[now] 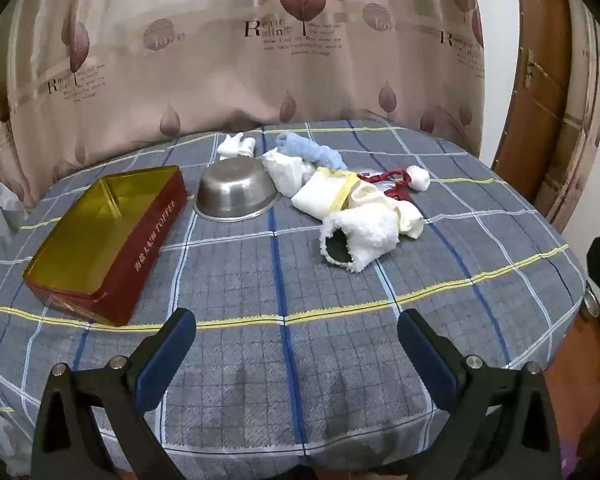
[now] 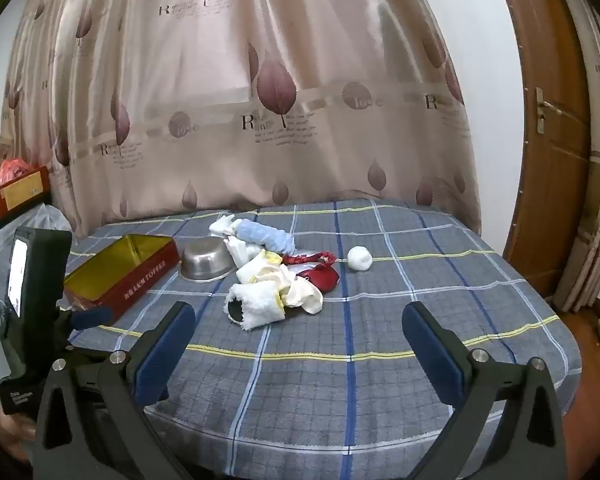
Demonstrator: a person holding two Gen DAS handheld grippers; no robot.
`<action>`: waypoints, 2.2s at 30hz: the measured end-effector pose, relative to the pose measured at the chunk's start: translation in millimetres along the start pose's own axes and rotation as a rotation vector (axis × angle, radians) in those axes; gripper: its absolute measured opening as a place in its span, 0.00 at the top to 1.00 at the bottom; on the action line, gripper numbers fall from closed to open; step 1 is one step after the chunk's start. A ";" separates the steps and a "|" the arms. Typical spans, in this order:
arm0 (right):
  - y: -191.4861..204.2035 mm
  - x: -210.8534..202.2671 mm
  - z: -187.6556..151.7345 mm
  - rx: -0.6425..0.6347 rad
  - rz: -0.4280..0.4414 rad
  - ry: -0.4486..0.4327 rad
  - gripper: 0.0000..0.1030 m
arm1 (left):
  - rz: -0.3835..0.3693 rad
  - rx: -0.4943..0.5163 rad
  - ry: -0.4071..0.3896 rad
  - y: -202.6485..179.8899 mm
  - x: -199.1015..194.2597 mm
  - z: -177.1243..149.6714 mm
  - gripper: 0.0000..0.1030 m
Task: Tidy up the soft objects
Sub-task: 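Reach the left gripper to the white fluffy slipper and grasp it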
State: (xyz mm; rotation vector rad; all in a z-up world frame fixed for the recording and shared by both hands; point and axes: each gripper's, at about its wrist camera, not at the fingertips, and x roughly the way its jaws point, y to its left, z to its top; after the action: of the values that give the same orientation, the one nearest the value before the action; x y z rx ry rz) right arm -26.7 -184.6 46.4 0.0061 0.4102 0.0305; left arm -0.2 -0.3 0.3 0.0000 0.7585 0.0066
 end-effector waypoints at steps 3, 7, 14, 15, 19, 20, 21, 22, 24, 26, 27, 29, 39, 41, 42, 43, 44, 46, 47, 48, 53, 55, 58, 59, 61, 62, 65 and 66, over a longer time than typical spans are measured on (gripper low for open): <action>0.4 0.8 -2.4 0.003 0.000 -0.012 0.00 | -0.019 -0.013 0.009 0.4 1.1 0.0 0.00; -0.9 -1.7 -4.6 0.000 -0.002 -0.003 0.00 | -0.035 -0.022 0.012 0.0 -0.1 -1.8 0.00; -15.2 -7.0 -5.9 0.019 -0.004 0.012 0.00 | -0.045 -0.143 0.167 12.5 25.0 0.2 0.00; -11.5 -6.3 -6.8 0.019 -0.006 0.017 0.00 | -0.056 -0.166 0.177 16.8 28.8 -1.6 0.00; -12.6 -4.5 -9.1 0.022 -0.003 0.023 0.00 | -0.025 -0.198 0.143 28.6 37.9 -11.0 0.00; -13.2 -4.1 -9.8 0.025 -0.001 0.024 0.00 | -0.020 -0.189 0.147 29.7 43.0 -12.1 0.00; -13.9 -2.9 -11.2 0.028 0.002 0.027 0.00 | -0.015 -0.167 0.140 29.9 49.1 -12.3 0.00; -14.7 -1.5 -12.5 0.032 0.004 0.034 0.00 | -0.012 -0.135 0.134 30.3 55.0 -10.4 0.00; -15.3 1.5 -14.5 0.035 0.011 0.047 0.00 | -0.042 -0.093 0.162 32.2 70.0 -7.5 0.00; -15.1 4.4 -17.1 0.030 0.015 0.057 0.00 | -0.095 -0.121 0.211 39.0 89.3 -2.1 0.00; -14.9 4.9 -17.8 0.029 0.016 0.059 0.00 | -0.125 -0.139 0.232 41.9 98.6 1.1 0.00; -16.1 6.9 -18.8 0.031 0.019 0.060 0.00 | -0.108 -0.128 0.219 40.9 106.2 5.3 0.00; -20.7 20.2 -23.6 0.050 0.040 0.082 0.00 | -0.031 -0.007 0.173 26.0 114.5 0.8 0.00; -21.6 22.4 -24.8 0.059 0.054 0.089 0.00 | -0.032 -0.005 0.145 25.5 110.4 -5.3 0.00; -21.7 22.6 -25.3 0.062 0.061 0.088 0.00 | -0.032 -0.008 0.141 26.0 109.2 -6.6 0.00; -23.4 22.7 -24.1 0.063 0.066 0.087 0.00 | -0.028 -0.007 0.140 25.3 107.6 -9.4 0.00; -24.0 22.8 -23.8 0.063 0.068 0.085 0.00 | -0.024 -0.002 0.145 24.9 107.4 -9.9 0.00; -26.2 22.3 -24.2 0.064 0.069 0.079 0.00 | -0.020 -0.005 0.161 24.4 108.4 -6.6 0.00; -27.4 22.2 -24.5 0.066 0.069 0.077 0.00 | -0.016 -0.010 0.170 24.4 108.2 -5.1 0.00; -29.1 22.0 -24.4 0.070 0.071 0.076 0.00 | -0.012 -0.019 0.179 24.9 107.9 -3.1 0.00; -39.3 22.8 -25.6 0.097 0.063 0.078 0.00 | -0.109 -0.066 0.164 20.5 99.4 6.7 0.00; -44.1 25.5 -26.6 0.109 0.059 0.088 0.00 | -0.144 -0.052 0.142 14.4 95.9 14.7 0.00; -48.8 30.6 -28.2 0.119 0.056 0.103 0.00 | -0.166 0.012 0.143 -1.2 98.1 25.9 0.00; -50.2 31.7 -28.9 0.120 0.054 0.106 0.00 | -0.173 0.028 0.147 -5.9 100.3 29.8 0.00; -53.9 34.7 -30.2 0.126 0.050 0.112 0.00 | -0.166 0.060 0.154 -15.0 105.6 38.9 0.00; -56.0 36.4 -30.5 0.129 0.047 0.115 0.00 | -0.168 0.066 0.153 -18.4 108.5 42.3 0.00; -63.4 41.7 -32.8 0.143 0.042 0.129 0.00 | -0.195 0.067 0.143 -24.0 117.9 50.6 0.00; -65.8 43.9 -33.6 0.148 0.040 0.137 0.00 | -0.200 0.069 0.146 -25.5 121.1 52.3 0.00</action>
State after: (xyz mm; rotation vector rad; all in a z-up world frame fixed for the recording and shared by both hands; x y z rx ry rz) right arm 2.0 -249.0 -2.7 0.1589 0.5483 0.0404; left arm 123.8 -25.0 -45.1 -0.0104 0.9015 -0.2114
